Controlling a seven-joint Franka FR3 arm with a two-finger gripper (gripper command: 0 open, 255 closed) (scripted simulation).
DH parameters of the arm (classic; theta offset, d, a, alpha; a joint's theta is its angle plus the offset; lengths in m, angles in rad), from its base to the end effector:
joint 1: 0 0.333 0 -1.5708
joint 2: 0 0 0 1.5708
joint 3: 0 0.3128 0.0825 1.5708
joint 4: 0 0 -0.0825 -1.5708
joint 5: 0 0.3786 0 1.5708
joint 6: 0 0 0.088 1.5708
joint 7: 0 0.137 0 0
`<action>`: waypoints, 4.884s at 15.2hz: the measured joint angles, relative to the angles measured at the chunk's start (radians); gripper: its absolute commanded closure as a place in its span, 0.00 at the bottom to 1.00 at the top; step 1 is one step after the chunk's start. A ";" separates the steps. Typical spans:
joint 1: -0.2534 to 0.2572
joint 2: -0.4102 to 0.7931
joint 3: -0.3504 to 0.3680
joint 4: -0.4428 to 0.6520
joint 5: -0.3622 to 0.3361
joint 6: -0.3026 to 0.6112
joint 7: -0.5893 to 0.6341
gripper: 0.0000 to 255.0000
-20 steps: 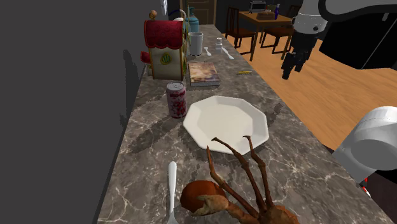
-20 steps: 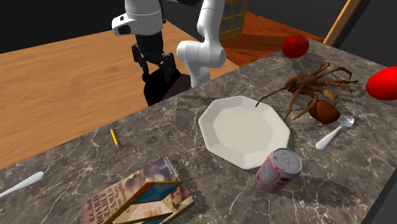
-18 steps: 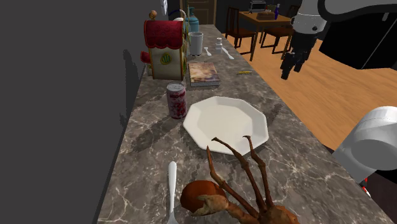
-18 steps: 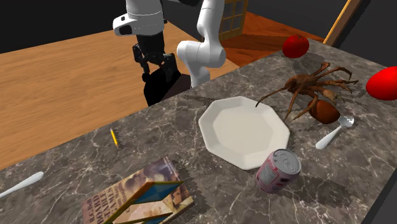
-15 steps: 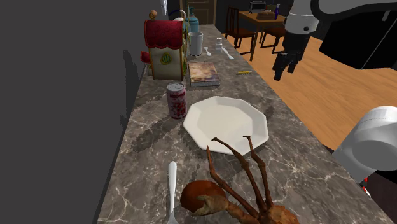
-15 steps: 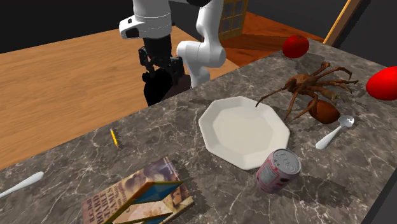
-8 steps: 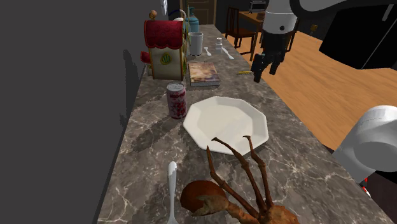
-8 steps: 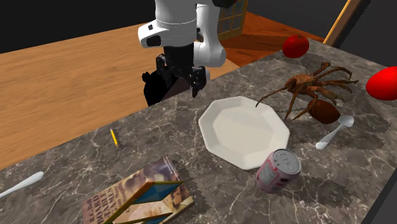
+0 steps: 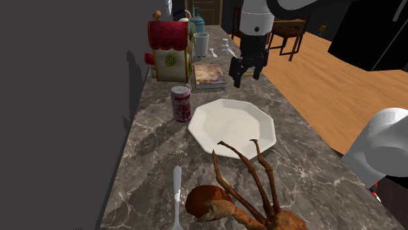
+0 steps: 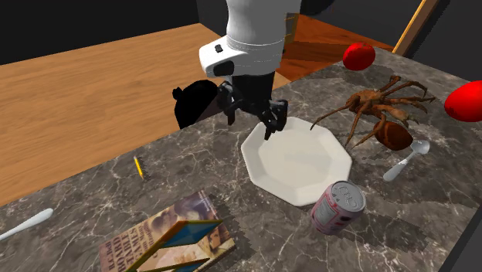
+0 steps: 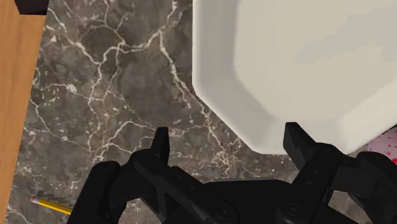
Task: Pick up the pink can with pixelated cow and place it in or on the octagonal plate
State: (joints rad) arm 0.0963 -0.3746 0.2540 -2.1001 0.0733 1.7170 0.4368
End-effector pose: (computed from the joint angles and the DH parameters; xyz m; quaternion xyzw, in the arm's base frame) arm 0.4051 0.1694 0.5336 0.9982 -0.0578 -0.0051 0.0127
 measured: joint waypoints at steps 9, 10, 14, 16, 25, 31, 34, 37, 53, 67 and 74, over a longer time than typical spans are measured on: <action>0.043 0.300 0.133 0.334 -0.053 -0.034 0.224 0.00; 0.051 0.341 0.145 0.381 -0.067 -0.042 0.250 0.00; 0.099 0.503 0.185 0.576 -0.131 -0.086 0.351 0.00; 0.136 0.594 0.199 0.699 -0.169 -0.124 0.398 0.00; 0.162 0.661 0.203 0.696 -0.198 -0.060 0.438 0.00; 0.159 0.658 0.202 0.680 -0.197 -0.046 0.436 0.00; 0.159 0.658 0.202 0.681 -0.197 -0.046 0.436 1.00; 0.159 0.657 0.202 0.681 -0.197 -0.046 0.436 1.00; 0.178 0.685 0.205 0.838 -0.209 -0.178 0.437 1.00; 0.102 0.420 0.198 0.636 -0.093 -0.218 0.376 1.00; 0.079 0.128 0.147 0.374 0.021 -0.223 0.300 1.00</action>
State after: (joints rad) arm 0.1750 -0.2463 0.4013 -1.7259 0.0944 1.4942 0.7367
